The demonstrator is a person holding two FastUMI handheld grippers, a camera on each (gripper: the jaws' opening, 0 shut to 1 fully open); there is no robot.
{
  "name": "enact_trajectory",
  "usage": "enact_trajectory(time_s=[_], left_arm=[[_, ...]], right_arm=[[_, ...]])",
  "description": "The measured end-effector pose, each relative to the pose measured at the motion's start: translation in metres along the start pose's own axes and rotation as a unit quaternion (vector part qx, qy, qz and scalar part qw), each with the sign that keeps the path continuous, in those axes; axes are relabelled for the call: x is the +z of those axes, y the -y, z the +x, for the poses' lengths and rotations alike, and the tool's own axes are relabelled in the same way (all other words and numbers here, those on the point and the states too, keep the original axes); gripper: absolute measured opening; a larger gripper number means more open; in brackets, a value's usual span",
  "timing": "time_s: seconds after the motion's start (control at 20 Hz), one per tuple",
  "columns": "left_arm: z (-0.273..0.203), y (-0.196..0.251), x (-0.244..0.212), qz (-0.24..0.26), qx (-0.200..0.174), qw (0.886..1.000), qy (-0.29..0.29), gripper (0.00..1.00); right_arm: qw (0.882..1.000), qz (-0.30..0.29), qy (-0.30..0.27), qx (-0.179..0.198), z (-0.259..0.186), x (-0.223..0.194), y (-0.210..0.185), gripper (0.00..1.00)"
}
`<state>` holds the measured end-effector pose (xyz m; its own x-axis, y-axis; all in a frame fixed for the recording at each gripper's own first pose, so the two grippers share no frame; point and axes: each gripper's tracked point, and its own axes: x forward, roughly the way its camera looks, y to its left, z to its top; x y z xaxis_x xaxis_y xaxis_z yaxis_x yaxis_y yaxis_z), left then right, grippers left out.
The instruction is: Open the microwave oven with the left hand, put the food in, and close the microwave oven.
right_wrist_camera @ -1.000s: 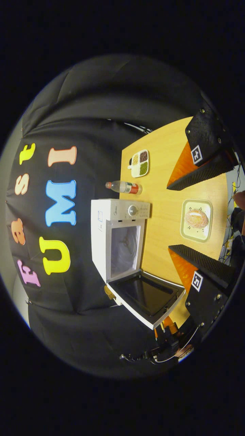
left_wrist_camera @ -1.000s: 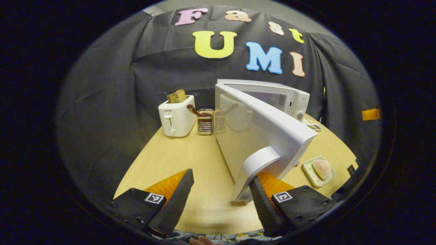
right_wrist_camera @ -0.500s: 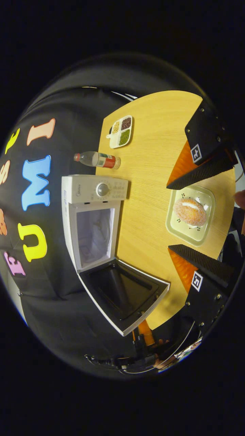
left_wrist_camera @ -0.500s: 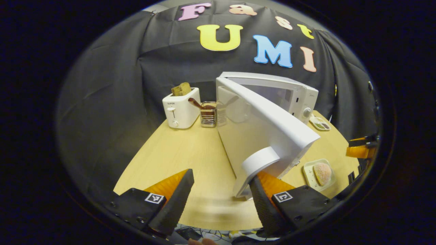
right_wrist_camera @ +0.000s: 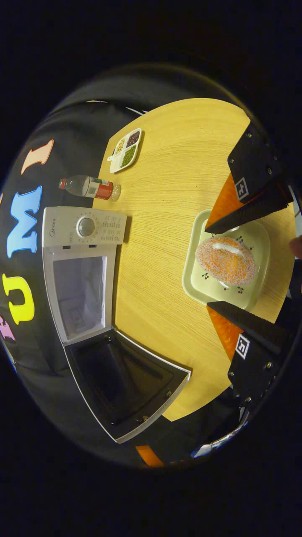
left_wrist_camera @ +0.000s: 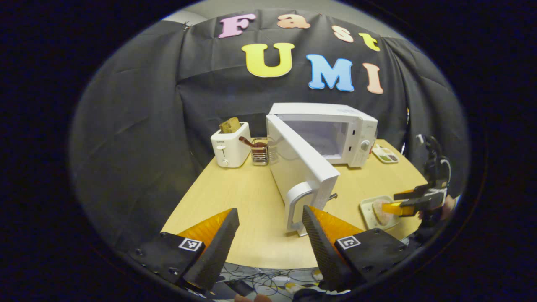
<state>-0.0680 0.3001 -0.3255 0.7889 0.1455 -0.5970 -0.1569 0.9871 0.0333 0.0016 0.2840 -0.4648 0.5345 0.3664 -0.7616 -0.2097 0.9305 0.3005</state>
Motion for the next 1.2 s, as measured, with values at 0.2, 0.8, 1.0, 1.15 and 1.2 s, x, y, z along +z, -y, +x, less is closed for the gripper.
enact_trajectory(time_s=[0.2,0.8,1.0,1.15,1.2], left_arm=[[-0.045,0.005,0.019,-0.063,0.017,0.998,0.020,0.99],[-0.115,-0.022,0.056,-0.106,0.031,0.990,0.092,1.00],[-0.122,-0.046,0.066,-0.137,0.005,0.983,0.122,0.99],[-0.120,-0.059,0.065,-0.152,-0.017,0.980,0.130,0.94],[-0.120,-0.062,0.063,-0.152,-0.022,0.980,0.124,0.94]], right_arm=[[0.999,-0.014,-0.013,-0.028,0.012,-0.014,0.011,0.98],[0.999,0.007,-0.032,-0.031,0.006,-0.005,0.004,0.66],[0.999,0.032,0.006,-0.015,-0.010,0.036,-0.030,0.66],[0.998,0.057,0.033,-0.002,-0.017,0.066,-0.058,0.66],[0.997,0.061,0.040,0.002,-0.017,0.076,-0.067,0.66]])
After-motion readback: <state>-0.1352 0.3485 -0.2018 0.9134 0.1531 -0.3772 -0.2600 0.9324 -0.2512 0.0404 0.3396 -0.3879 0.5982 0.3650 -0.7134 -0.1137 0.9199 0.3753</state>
